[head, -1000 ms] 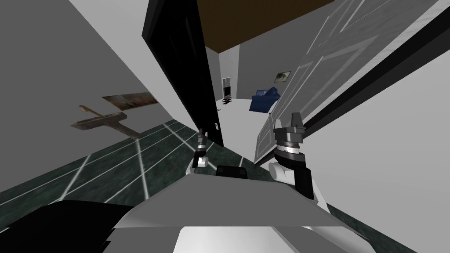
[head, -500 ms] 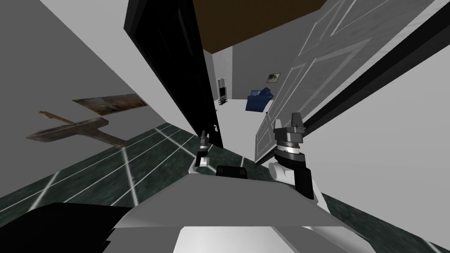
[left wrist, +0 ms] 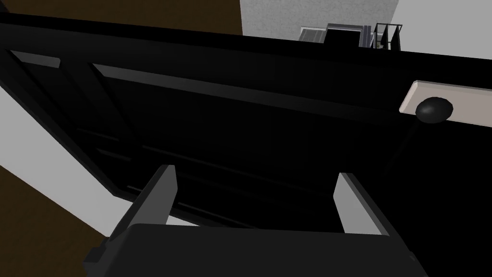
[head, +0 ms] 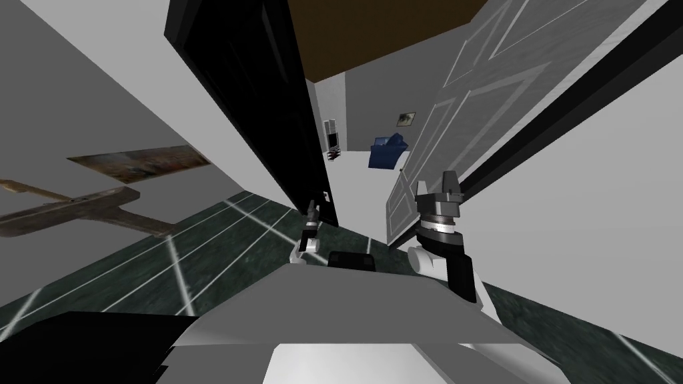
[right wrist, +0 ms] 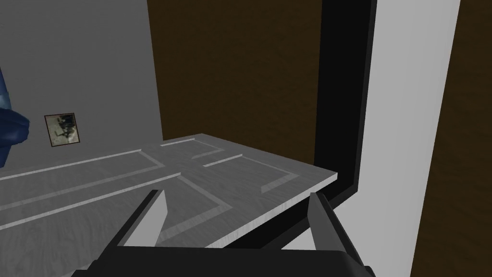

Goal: Push the door open

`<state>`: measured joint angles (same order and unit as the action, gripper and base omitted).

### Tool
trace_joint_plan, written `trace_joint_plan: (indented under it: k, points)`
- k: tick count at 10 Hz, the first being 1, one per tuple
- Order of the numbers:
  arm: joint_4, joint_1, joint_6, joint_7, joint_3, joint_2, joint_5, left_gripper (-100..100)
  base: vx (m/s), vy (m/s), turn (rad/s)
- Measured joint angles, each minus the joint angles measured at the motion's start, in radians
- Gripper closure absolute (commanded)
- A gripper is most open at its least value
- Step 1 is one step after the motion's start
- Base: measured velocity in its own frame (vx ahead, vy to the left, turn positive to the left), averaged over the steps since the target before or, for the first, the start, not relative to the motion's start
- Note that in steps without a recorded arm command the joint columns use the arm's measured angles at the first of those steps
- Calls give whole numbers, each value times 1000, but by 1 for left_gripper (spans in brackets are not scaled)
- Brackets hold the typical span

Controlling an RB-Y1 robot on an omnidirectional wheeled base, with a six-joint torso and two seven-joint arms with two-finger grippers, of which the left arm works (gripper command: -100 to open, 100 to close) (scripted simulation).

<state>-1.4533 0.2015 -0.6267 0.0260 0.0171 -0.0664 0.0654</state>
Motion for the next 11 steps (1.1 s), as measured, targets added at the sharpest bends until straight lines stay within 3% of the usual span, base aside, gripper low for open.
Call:
trace_joint_plan:
  k: [2, 4, 11]
  points:
    - [41, -14, -3, -4, -2, 0, -2, -100, 31, 99, -139]
    - [98, -28, -21, -13, -1, 8, -7, -100, 40, 138, -163]
    - [313, -110, -58, -37, -9, 27, -19, -100, 28, 132, -141]
